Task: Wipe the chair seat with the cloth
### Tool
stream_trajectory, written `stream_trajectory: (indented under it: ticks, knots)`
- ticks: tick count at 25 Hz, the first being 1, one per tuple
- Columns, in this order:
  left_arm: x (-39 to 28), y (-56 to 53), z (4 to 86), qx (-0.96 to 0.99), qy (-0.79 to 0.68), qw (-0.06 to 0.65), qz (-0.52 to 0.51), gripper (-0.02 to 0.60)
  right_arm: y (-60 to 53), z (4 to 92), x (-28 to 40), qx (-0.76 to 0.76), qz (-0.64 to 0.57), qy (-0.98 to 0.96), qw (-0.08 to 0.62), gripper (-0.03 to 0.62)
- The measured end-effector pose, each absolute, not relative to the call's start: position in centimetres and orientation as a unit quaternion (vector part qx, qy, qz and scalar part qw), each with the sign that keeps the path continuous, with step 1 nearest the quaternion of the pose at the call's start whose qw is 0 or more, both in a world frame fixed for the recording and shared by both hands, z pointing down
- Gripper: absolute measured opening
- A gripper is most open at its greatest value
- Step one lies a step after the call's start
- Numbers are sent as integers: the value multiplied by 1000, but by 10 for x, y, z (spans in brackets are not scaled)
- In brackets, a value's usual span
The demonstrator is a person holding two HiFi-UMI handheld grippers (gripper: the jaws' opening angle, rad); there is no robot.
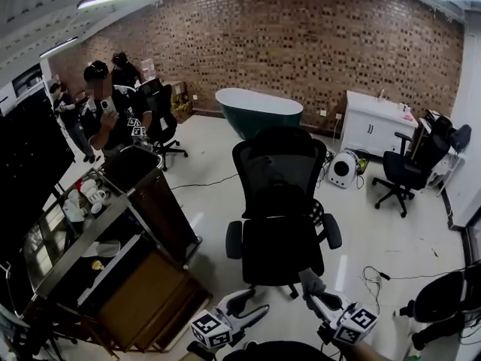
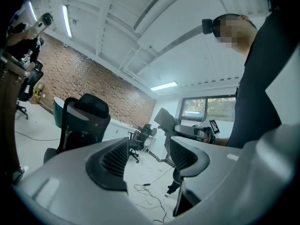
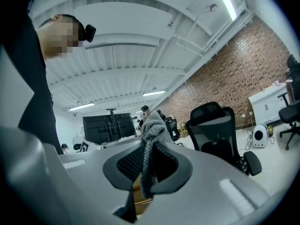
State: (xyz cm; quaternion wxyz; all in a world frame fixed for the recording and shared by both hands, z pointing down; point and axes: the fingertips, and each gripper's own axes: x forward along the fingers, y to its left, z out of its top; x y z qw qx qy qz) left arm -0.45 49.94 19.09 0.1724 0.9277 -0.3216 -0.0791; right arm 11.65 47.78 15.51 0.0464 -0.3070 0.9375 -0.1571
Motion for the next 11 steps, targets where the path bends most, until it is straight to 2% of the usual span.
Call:
stream_trajectory:
  ticks: [11]
  knots:
    - [5, 518, 178, 922, -346, 158, -77, 298, 485, 146, 137, -295, -144, 943, 54, 31]
